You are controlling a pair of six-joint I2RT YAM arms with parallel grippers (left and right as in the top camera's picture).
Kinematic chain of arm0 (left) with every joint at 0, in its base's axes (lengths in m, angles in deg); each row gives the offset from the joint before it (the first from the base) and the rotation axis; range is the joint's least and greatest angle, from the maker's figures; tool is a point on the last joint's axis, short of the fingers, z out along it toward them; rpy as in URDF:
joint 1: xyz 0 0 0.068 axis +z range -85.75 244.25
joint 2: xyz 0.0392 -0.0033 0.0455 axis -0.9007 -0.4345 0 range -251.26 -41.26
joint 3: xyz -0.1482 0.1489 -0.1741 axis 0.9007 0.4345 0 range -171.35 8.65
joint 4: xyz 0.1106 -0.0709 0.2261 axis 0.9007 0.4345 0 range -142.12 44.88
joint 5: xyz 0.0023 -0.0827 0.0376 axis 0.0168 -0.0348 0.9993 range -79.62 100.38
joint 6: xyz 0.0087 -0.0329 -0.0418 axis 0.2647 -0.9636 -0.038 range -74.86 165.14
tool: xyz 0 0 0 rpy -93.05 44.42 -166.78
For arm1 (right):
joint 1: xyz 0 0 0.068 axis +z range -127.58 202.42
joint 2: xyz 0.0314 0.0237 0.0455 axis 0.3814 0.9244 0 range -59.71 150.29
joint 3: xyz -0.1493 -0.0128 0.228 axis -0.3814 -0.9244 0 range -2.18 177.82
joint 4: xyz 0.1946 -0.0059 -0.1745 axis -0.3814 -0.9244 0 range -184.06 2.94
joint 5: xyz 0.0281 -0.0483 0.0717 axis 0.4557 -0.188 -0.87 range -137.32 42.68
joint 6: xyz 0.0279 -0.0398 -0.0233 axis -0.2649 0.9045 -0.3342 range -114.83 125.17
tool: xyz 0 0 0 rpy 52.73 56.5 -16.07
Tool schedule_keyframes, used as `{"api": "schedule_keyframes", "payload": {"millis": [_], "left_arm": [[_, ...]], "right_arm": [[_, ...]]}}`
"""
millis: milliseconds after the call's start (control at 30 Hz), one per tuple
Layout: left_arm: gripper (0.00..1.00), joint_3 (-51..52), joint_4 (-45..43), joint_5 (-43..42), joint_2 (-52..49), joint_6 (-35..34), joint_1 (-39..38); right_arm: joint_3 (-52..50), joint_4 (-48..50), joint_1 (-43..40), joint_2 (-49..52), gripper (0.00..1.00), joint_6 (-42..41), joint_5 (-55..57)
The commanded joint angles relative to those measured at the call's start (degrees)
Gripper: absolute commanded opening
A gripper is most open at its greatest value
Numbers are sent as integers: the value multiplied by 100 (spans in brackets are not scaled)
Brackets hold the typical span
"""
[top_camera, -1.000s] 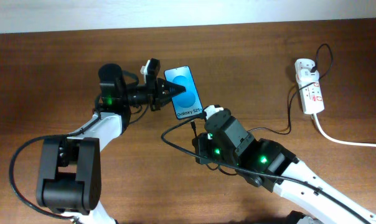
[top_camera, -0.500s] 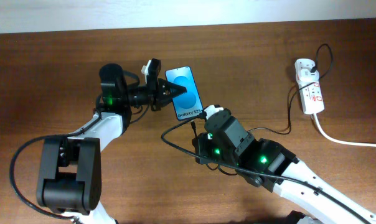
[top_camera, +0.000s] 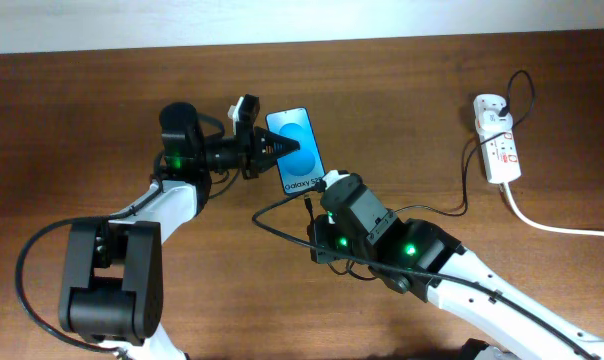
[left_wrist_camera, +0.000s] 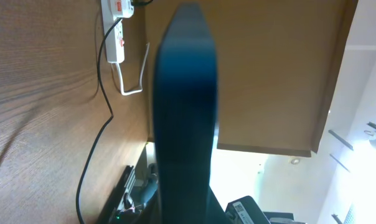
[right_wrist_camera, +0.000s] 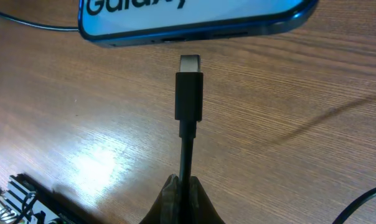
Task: Plug charger to phone and switch on socket
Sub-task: 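Align and push the USB-C plug into the phone's port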
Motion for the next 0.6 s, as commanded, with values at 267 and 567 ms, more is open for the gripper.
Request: {"api": "schedule_keyframes", "payload": {"millis": [267, 567], "left_arm": [[0, -144, -52, -57, 46, 671, -22], [0, -144, -50, -57, 46, 669, -22]], "right_arm": [[-7, -90, 31, -149, 4, 210, 17], [4, -74, 33, -376, 4, 212, 236]]}}
